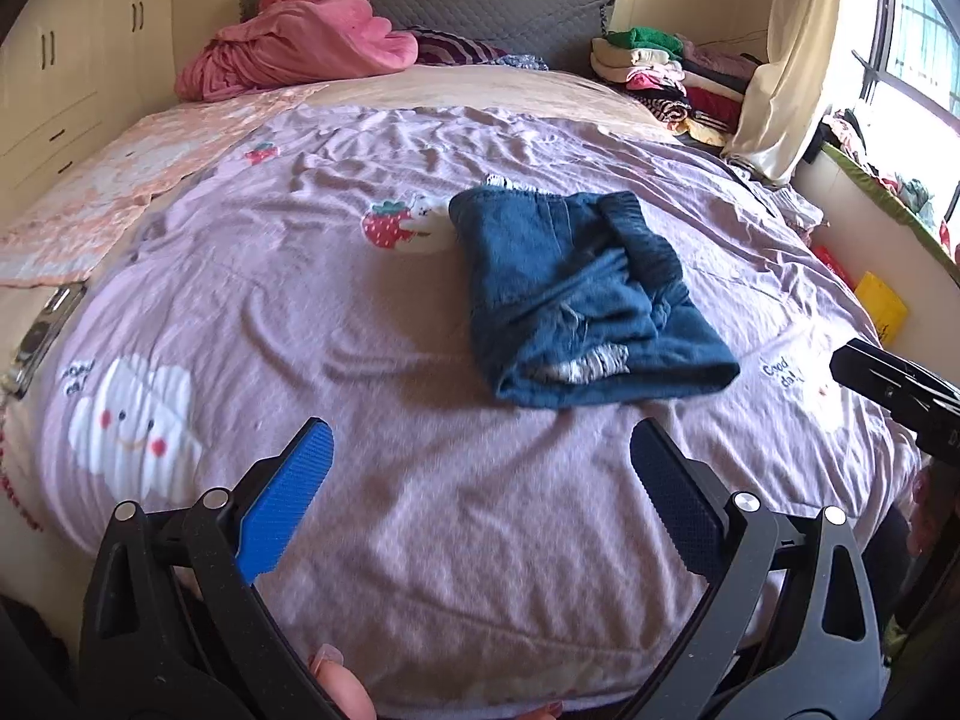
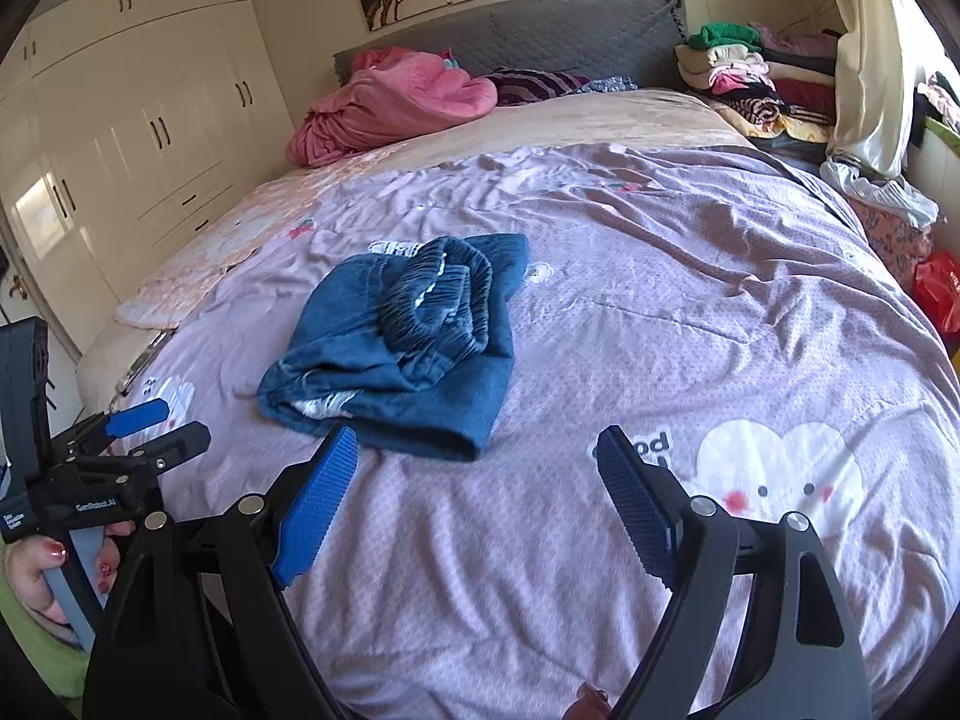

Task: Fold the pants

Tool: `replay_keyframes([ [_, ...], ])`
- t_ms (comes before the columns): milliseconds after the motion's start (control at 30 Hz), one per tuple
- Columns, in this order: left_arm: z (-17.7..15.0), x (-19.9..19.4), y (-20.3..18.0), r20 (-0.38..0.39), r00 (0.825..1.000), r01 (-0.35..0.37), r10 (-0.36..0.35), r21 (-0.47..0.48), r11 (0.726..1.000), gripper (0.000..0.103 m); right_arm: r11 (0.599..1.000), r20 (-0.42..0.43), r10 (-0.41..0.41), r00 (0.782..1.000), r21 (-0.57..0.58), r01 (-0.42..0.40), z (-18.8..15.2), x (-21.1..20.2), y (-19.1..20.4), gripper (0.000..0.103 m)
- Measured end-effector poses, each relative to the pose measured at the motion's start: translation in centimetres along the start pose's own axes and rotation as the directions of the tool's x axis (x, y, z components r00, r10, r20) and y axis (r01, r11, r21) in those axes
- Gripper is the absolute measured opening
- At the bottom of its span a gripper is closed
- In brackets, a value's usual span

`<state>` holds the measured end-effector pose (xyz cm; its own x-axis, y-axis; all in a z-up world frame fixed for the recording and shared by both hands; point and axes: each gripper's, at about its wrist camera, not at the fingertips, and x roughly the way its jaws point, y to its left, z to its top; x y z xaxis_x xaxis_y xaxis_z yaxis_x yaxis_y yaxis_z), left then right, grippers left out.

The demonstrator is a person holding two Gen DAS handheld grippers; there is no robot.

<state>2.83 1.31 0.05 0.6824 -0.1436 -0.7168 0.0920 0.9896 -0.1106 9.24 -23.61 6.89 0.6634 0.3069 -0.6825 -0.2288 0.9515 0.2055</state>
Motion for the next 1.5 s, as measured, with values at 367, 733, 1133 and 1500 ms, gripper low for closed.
replay_keyframes([
  [367, -2.3, -0.9, -0.5, -0.022, 1.000, 0.012, -0.012, 0.009, 1.000, 0.093, 1.000, 0.000, 0.005, 1.000, -0.011, -0.005, -2.7, -1.3, 1.4, 0.098],
  [733, -3.5, -0.3, -0.4, -0.050, 0.999, 0.013, -0.013, 0.003, 1.000, 0.093, 1.000, -0.045, -0.023, 0.999, -0.009, 0.022, -4.6, -0.8, 1.2, 0.098],
  [1133, -4.2, 0.4, -1.1, -0.047, 0.999, 0.025, -0.024, 0.026, 0.999, 0.093, 0.999, -0.055, -0.032, 0.998, 0.003, 0.032, -5.6, -0.4, 0.8, 0.098],
  [1500, -4.5, 0.8, -1.4, -0.055, 0.998, 0.025, -0.023, 0.034, 0.999, 0.093, 0.999, -0.059, -0.040, 0.997, 0.003, 0.040, -5.7, -0.4, 0.6, 0.098],
])
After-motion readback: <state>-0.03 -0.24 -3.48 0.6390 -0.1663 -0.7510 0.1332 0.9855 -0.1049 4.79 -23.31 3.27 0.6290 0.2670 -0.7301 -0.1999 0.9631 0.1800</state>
